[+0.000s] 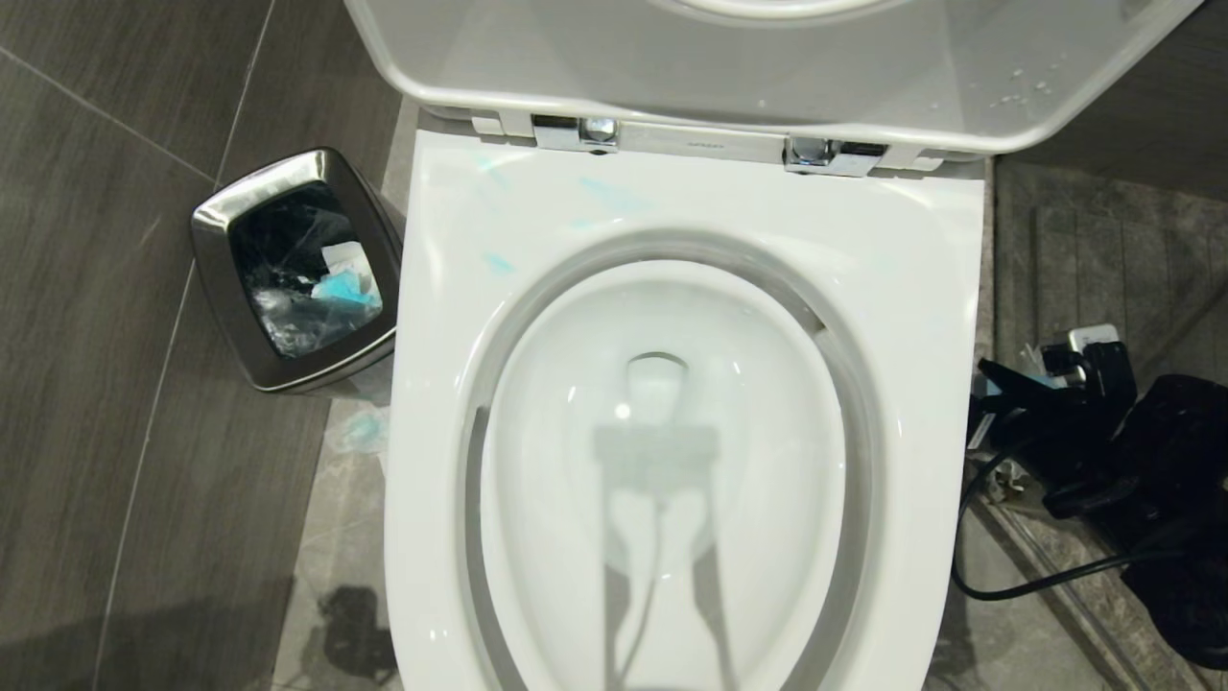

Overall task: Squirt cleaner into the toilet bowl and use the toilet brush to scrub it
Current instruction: Pour in the cleaning agent

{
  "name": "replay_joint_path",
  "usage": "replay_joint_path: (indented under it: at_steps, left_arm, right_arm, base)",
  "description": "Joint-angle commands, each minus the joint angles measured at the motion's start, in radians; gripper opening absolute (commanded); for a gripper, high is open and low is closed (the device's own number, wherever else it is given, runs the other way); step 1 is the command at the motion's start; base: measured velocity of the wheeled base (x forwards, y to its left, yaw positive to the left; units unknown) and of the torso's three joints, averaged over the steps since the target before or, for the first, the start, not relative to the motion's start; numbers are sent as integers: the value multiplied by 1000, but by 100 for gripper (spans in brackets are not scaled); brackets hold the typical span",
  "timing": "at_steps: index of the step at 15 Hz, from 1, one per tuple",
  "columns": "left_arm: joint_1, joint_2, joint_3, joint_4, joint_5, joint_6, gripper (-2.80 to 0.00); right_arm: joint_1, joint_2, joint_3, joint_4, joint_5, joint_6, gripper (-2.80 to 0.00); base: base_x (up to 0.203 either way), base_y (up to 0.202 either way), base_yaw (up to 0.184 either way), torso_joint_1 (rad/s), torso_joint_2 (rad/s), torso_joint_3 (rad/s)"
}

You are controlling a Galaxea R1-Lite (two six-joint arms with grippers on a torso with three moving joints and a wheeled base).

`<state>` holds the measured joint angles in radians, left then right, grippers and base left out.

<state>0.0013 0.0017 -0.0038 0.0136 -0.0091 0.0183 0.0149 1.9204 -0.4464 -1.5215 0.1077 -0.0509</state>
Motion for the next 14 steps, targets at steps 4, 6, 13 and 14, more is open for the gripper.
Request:
replay_joint_path:
  at_steps: [4,6,13,14]
  left_arm:
    - [0,1,0,0,0,0,-280]
    - [0,1,-1,0,0,0,-280]
    - [0,1,-1,0,0,0,-280]
    - [0,1,-1,0,0,0,-280]
  right_arm:
    - [4,60,17,-9,-2,0,0]
    - [2,62,12,-9,-2,0,0]
    - [2,91,-22,-9,-3,0,0]
    - [2,96,-49,-9,-4,-1,0]
  base:
    - [0,0,0,0,0,0]
    - [0,0,0,0,0,0]
    - [0,0,0,0,0,0]
    - [0,0,0,0,0,0]
